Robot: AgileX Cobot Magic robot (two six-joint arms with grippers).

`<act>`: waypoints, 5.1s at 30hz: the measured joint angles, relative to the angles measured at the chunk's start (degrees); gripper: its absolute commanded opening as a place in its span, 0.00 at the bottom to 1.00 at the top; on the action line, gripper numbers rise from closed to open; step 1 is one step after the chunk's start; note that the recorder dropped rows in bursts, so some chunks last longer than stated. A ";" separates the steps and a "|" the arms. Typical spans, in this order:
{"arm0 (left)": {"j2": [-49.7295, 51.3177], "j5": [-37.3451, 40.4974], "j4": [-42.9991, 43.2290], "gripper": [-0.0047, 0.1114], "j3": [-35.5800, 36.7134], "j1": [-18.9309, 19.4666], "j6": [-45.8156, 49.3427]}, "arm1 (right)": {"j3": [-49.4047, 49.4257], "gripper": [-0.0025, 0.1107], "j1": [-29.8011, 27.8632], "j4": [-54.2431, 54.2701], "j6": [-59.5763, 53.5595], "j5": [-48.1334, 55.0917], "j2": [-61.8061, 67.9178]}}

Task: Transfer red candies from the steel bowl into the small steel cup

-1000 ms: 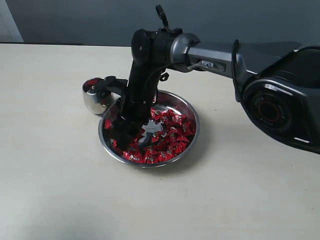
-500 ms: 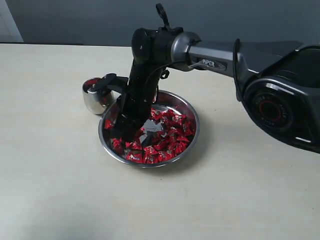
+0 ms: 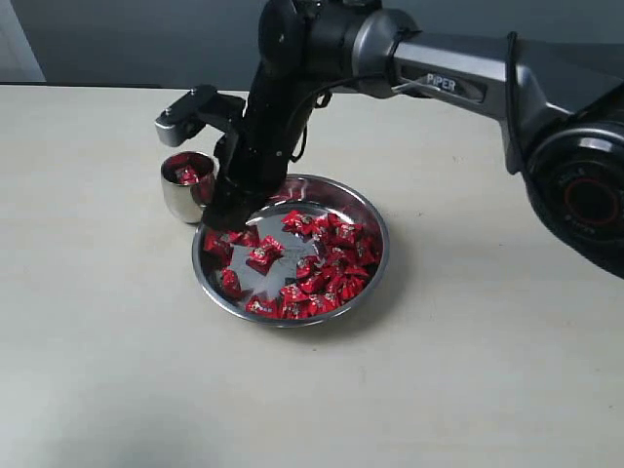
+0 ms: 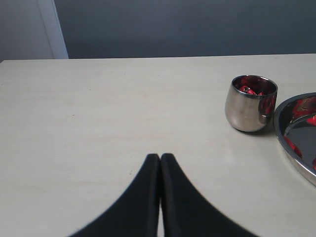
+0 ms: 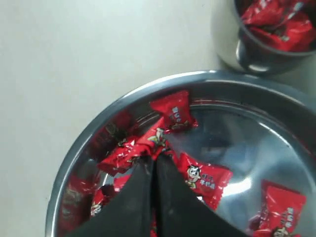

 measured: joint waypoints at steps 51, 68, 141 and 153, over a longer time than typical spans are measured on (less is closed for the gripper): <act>0.00 0.00 0.00 0.04 0.00 0.00 0.00 | 0.00 0.33 -0.10 -9.72 2.71 -3.50 5.47; 0.00 0.00 0.00 0.04 0.00 0.00 0.00 | 0.00 0.33 -0.10 -9.31 2.82 -3.30 5.47; 0.00 0.00 0.00 0.04 0.00 0.00 0.00 | -0.11 0.27 -0.10 6.93 2.66 -27.67 1.48; 0.00 0.00 0.00 0.04 0.00 0.00 0.00 | -0.11 0.27 -0.10 -9.27 11.15 -10.48 0.21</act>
